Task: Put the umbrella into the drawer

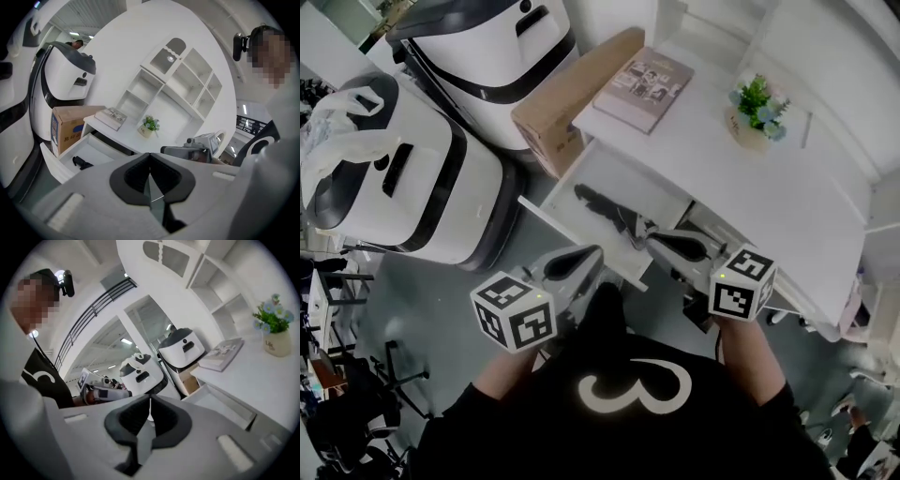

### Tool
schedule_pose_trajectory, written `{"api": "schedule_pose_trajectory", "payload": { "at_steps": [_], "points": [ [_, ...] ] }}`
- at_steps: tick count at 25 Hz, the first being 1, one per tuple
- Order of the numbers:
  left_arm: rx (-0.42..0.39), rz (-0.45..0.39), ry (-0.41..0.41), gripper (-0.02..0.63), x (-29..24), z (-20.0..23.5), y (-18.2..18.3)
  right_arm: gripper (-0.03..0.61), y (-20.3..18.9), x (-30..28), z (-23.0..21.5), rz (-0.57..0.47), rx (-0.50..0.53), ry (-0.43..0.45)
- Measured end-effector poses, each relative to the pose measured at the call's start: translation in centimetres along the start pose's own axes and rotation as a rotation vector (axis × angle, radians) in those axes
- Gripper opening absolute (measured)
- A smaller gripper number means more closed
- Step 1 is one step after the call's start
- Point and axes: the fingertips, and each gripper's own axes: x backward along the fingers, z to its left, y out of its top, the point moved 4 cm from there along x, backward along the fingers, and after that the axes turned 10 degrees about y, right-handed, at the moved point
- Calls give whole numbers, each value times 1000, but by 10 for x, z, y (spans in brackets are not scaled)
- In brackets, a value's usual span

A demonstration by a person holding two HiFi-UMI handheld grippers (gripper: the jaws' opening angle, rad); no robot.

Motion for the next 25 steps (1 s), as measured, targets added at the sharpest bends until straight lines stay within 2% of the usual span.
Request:
{"api": "schedule_pose_trajectory", "payload": {
  "at_steps": [3,5,8,11,15,19,25],
  "points": [
    [-23,-40,-27,8,19,-32,-6,3,4,26,43,-35,57,30],
    [-37,-80,-37,8,32,-50,-7,3,6,43,67,-41,120,18],
    [-56,-140,-53,8,51,-75,-6,3,9,67,92,-36,239,-63],
    [-87,-172,-73,8,68,-100,-8,3,6,86,113,-46,303,-120],
    [-137,-203,-72,7,82,-121,-10,3,1,96,137,-76,324,-93],
    [-150,-239,-46,8,87,-128,-12,3,-7,101,143,-75,313,-84],
    [-160,-220,-59,8,83,-137,-18,3,-15,108,142,-77,294,-84]
  ]
}}
